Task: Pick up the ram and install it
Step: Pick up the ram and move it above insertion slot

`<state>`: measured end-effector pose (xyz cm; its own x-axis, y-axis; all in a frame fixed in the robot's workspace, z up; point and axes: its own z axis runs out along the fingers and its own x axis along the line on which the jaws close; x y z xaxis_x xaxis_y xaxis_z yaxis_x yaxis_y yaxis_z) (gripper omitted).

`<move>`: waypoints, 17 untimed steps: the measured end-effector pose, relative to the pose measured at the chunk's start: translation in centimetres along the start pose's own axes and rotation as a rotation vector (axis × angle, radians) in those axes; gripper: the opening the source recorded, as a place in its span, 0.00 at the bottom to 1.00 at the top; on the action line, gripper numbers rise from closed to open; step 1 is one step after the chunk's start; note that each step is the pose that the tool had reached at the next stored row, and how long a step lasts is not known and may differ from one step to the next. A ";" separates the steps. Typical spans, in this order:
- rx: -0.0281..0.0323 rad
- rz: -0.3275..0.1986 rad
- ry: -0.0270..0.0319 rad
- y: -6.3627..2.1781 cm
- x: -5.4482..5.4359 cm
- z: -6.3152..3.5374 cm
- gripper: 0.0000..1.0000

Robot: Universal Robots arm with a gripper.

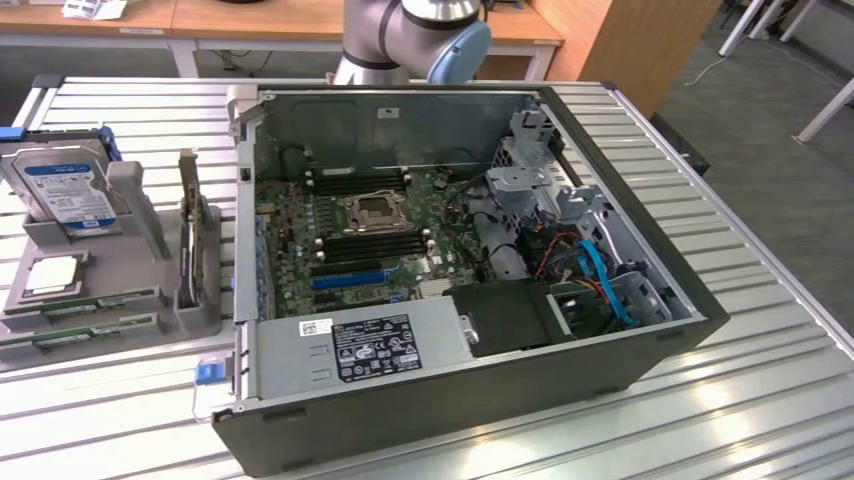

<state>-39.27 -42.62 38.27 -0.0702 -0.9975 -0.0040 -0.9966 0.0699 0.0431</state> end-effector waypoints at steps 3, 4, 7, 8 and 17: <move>0.0000 -0.004 0.0001 -0.18 0.0 -0.01 0.10; -0.0001 -0.007 0.0001 -0.22 0.0 -0.01 0.10; -0.0001 -0.014 0.0002 -0.30 0.0 -0.01 0.10; -0.0002 -0.016 0.0003 -0.31 0.0 -0.02 0.10; 0.0026 -0.017 0.0002 -0.33 0.0 0.22 0.10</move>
<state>-38.96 -42.65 38.03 -0.0533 -0.9986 -0.0045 -0.9978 0.0531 0.0404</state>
